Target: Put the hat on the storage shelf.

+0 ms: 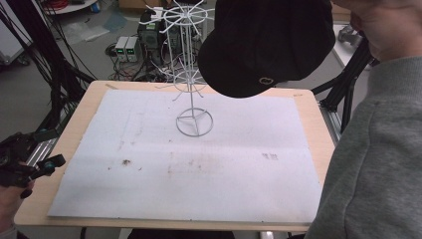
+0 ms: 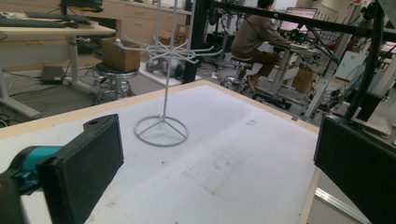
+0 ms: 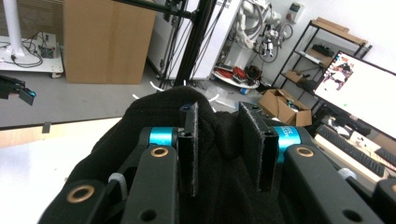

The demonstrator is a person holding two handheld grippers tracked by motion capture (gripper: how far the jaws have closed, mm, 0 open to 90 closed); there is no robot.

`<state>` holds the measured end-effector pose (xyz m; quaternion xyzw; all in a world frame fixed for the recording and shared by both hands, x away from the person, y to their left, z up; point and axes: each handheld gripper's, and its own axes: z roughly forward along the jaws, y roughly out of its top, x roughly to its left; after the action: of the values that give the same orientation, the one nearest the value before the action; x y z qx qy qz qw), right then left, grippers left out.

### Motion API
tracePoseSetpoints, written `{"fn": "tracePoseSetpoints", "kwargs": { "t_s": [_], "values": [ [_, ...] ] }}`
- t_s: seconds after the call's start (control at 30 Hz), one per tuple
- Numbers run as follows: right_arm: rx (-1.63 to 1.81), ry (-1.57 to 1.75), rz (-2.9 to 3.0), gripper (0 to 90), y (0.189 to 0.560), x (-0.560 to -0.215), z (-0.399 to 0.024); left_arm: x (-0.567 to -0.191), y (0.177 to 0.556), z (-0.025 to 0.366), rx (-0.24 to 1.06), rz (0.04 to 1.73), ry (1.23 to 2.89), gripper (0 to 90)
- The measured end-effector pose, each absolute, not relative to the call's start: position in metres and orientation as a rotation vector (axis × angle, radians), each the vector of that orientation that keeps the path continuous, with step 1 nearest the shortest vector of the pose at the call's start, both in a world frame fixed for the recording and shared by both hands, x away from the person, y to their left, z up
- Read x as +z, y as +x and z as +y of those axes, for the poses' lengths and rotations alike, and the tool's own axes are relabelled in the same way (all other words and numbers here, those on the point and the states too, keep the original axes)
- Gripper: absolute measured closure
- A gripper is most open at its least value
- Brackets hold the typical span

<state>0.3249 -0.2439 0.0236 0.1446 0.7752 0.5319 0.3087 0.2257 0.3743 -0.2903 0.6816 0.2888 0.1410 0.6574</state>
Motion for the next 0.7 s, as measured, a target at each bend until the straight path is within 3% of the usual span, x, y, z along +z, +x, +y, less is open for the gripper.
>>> {"fn": "tracePoseSetpoints", "kwargs": {
  "t_s": [0.7],
  "values": [
    [1.421, 0.298, 2.068, 70.0, 0.328, 0.038, -0.216, -0.288, 0.222, 0.381, 0.332, 0.657, 1.527, 1.8]
  ]
}}
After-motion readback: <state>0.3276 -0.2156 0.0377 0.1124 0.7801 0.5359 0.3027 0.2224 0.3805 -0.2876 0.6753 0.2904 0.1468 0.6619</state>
